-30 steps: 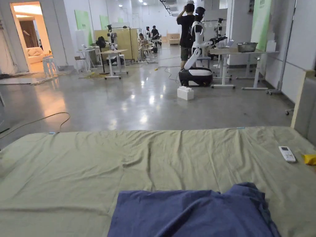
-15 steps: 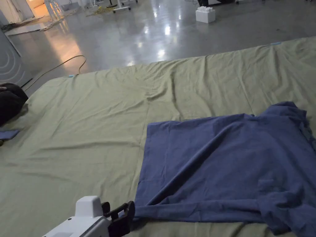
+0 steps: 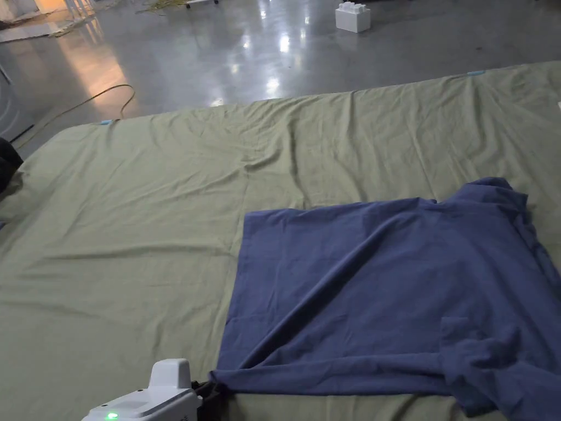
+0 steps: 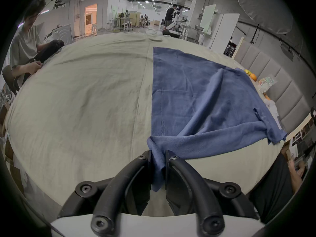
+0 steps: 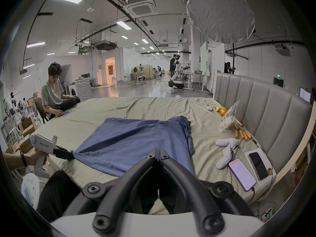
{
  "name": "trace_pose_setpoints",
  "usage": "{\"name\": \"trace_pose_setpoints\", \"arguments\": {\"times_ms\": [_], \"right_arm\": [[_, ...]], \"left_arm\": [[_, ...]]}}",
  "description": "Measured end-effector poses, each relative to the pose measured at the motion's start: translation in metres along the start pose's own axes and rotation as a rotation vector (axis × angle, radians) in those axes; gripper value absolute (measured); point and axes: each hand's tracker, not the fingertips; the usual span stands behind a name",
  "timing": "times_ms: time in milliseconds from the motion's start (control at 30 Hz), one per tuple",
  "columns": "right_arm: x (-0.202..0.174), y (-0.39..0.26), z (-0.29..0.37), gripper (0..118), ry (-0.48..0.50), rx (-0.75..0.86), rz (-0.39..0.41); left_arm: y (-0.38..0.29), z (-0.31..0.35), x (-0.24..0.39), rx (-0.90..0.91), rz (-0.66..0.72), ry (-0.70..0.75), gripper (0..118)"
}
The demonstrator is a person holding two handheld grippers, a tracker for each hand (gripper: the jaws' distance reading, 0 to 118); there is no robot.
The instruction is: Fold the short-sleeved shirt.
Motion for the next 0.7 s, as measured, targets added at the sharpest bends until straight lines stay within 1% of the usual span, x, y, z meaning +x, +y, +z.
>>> {"name": "trace_pose_setpoints", "arguments": {"times_ms": [100,133,200,233,267,300,333,367,467,500,567,600,633,700], "right_arm": [[0.010,-0.006,-0.004,0,-0.015,-0.035,-0.025],[0.013,-0.009,-0.006,0,-0.037,-0.048,-0.037],[0.027,-0.017,-0.015,1,-0.066,-0.094,-0.063],[0.033,-0.021,-0.023,3,-0.077,-0.140,-0.083],[0.040,-0.027,-0.034,23,-0.089,-0.207,-0.106],[0.051,-0.036,-0.044,47,-0.095,-0.248,-0.121],[0.059,-0.045,-0.056,65,-0.094,-0.314,-0.139],[0.065,-0.053,-0.068,65,-0.101,-0.375,-0.160],[0.080,-0.079,-0.093,64,-0.081,-0.413,-0.250],[0.081,-0.082,-0.099,64,-0.079,-0.428,-0.256],[0.077,-0.086,-0.106,66,-0.076,-0.470,-0.243],[0.077,-0.089,-0.110,69,-0.073,-0.470,-0.242],[0.077,-0.091,-0.115,69,-0.072,-0.475,-0.237],[0.075,-0.095,-0.124,69,-0.090,-0.512,-0.195]], "left_arm": [[0.008,-0.001,0.008,-0.027,-0.012,0.009,12],[0.009,-0.003,0.010,-0.038,-0.022,0.012,12],[0.009,-0.007,0.018,-0.066,-0.055,0.022,12],[0.007,-0.010,0.021,-0.073,-0.069,0.028,12],[0.005,-0.013,0.025,-0.079,-0.083,0.034,12],[0.004,-0.014,0.028,-0.084,-0.090,0.038,12],[0.006,-0.021,0.021,-0.085,-0.092,0.042,12],[0.005,-0.021,0.022,-0.086,-0.096,0.048,12],[0.009,-0.019,0.021,-0.086,-0.083,0.046,12],[0.012,-0.019,0.019,-0.087,-0.064,0.044,12],[0.014,-0.018,0.017,-0.088,-0.044,0.040,12],[0.017,-0.014,0.020,-0.088,-0.043,0.040,12],[0.017,-0.014,0.022,-0.090,-0.042,0.041,12],[0.015,-0.014,0.026,-0.091,-0.054,0.048,12]]}}
